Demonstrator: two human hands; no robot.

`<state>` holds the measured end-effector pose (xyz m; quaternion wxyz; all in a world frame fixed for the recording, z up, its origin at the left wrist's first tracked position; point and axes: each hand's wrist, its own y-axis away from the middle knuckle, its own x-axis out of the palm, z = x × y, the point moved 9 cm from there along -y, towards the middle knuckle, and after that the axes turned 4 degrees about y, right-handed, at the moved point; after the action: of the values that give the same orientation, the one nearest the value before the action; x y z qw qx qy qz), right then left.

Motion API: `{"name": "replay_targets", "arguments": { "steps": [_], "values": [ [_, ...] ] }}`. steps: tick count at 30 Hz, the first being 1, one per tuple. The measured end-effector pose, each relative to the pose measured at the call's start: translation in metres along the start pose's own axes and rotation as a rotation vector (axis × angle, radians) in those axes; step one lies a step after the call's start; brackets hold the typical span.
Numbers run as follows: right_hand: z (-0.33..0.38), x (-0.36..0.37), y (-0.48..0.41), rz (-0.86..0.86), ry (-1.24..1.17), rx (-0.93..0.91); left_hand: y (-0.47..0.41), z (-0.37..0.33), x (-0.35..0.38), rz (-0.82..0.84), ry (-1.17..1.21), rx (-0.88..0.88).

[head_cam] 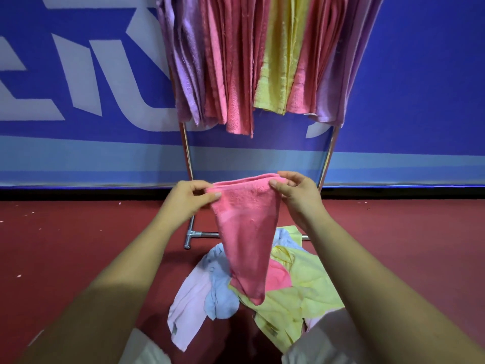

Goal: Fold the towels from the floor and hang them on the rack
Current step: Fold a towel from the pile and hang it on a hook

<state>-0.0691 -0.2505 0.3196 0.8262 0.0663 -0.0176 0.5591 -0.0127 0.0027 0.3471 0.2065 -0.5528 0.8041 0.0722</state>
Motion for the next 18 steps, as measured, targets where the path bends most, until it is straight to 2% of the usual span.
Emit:
{"name": "replay_targets", "arguments": {
  "steps": [5, 11, 14, 16, 18],
  "values": [
    [0.036, -0.002, -0.002, 0.016, 0.142, -0.055, -0.01, -0.035, -0.026, -0.092, 0.007, 0.005],
    [0.169, 0.007, 0.004, 0.06, 0.192, -0.311, -0.033, -0.152, -0.066, -0.149, 0.033, 0.119],
    [0.244, 0.011, 0.016, 0.169, 0.085, -0.363, -0.033, -0.227, -0.089, -0.152, 0.092, 0.194],
    [0.285, 0.016, 0.027, 0.312, -0.078, -0.33, -0.028, -0.276, -0.098, -0.1, 0.28, 0.244],
    [0.317, 0.016, 0.04, 0.382, -0.132, -0.33, -0.026, -0.309, -0.103, -0.024, 0.432, 0.275]
  ]
}}
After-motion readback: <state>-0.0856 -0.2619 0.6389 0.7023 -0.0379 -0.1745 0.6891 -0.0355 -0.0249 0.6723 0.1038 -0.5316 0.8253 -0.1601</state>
